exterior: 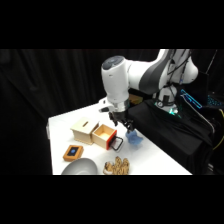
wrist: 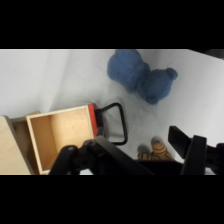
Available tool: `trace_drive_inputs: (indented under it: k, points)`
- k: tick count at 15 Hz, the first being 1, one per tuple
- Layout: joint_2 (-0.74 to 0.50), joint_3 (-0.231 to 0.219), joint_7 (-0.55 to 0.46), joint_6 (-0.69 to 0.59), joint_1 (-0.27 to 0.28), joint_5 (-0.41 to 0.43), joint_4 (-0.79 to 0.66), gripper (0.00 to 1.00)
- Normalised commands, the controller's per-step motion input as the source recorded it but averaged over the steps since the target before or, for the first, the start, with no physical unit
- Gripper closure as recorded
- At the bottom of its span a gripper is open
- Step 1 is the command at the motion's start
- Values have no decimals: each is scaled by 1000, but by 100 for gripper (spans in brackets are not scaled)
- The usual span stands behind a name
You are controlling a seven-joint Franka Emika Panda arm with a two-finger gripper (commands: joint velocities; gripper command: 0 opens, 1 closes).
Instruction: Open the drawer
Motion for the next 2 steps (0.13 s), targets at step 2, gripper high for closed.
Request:
trace_drive_inputs:
  k: [2]
  points:
    - [-111,39,-176,-261,-123,175,170,0]
